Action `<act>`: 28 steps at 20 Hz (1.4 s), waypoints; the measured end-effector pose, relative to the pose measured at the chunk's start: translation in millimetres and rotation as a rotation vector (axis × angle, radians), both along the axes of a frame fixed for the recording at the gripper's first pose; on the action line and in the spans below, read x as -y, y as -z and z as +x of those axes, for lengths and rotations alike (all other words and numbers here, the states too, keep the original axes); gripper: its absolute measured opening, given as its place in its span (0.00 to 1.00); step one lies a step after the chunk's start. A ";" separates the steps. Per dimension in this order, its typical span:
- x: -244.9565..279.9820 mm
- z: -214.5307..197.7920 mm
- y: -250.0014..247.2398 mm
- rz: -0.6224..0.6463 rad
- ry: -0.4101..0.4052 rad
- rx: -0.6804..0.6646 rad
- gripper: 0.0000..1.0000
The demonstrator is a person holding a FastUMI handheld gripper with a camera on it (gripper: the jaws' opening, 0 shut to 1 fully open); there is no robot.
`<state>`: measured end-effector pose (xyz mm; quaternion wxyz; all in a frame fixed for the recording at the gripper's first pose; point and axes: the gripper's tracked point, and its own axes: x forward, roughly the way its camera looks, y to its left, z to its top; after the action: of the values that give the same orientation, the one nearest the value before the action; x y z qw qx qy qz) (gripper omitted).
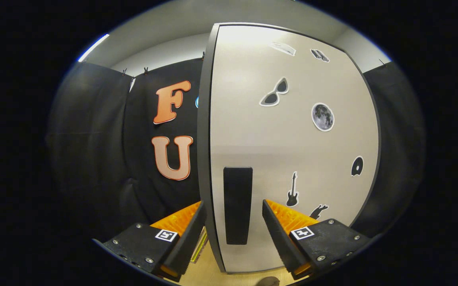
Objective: Open the shoe cabinet door, grab the shoes and put them into the shoe cabinet, then close the shoe cabinet door.
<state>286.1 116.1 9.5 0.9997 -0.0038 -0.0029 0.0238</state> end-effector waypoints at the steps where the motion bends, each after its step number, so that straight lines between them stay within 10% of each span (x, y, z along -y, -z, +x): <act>1: 0.2 3.8 2.6 -0.001 0.007 -0.006 0.80; 5: 2.5 7.8 8.7 0.025 0.031 -0.022 0.38; 28: 37.9 -74.6 13.6 0.067 -0.011 -0.060 0.18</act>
<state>211.5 78.2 -4.1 0.9987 0.0305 0.0264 0.0295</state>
